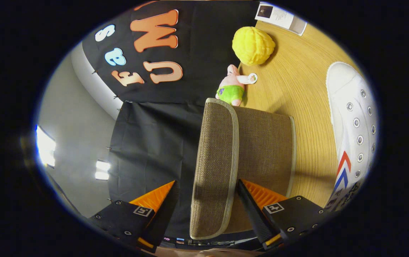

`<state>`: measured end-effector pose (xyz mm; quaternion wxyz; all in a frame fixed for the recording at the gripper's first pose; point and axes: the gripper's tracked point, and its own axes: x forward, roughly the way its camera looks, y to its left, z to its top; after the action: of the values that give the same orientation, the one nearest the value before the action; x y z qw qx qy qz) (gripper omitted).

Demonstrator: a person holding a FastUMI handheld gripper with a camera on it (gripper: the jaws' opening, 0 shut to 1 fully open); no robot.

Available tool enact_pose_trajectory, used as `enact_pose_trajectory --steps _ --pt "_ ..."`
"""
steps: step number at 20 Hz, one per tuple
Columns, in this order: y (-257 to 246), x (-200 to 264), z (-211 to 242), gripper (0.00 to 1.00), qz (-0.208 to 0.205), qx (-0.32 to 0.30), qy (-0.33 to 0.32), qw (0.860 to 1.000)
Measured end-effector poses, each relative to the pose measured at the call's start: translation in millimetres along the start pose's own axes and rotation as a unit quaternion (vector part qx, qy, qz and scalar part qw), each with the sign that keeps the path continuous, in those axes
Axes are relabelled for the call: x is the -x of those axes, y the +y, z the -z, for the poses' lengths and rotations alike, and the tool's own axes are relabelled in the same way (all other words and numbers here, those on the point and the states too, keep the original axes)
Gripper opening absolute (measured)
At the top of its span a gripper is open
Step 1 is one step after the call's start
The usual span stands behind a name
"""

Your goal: Open the storage box then place both shoes into the box .Put the left shoe in first, then the right shoe, with the right side of both shoes facing outward in a uniform manner.

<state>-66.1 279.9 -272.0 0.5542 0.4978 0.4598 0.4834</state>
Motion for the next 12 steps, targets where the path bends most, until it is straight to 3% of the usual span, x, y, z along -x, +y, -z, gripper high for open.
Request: enact_pose_trajectory --steps 4,8,10,11,12 --pt "28.8 8.0 -5.7 0.94 -0.042 -0.008 -0.039 0.998" --pt "58.4 10.3 -14.8 0.79 -0.047 0.015 -0.082 0.995" --pt "75.4 8.0 -12.4 0.68 -0.045 0.029 -0.095 0.994" --pt "82.6 4.2 -13.7 0.52 -0.04 0.035 -0.102 0.993" --pt "88.1 0.3 -12.4 0.43 -0.031 0.043 -0.108 0.993"
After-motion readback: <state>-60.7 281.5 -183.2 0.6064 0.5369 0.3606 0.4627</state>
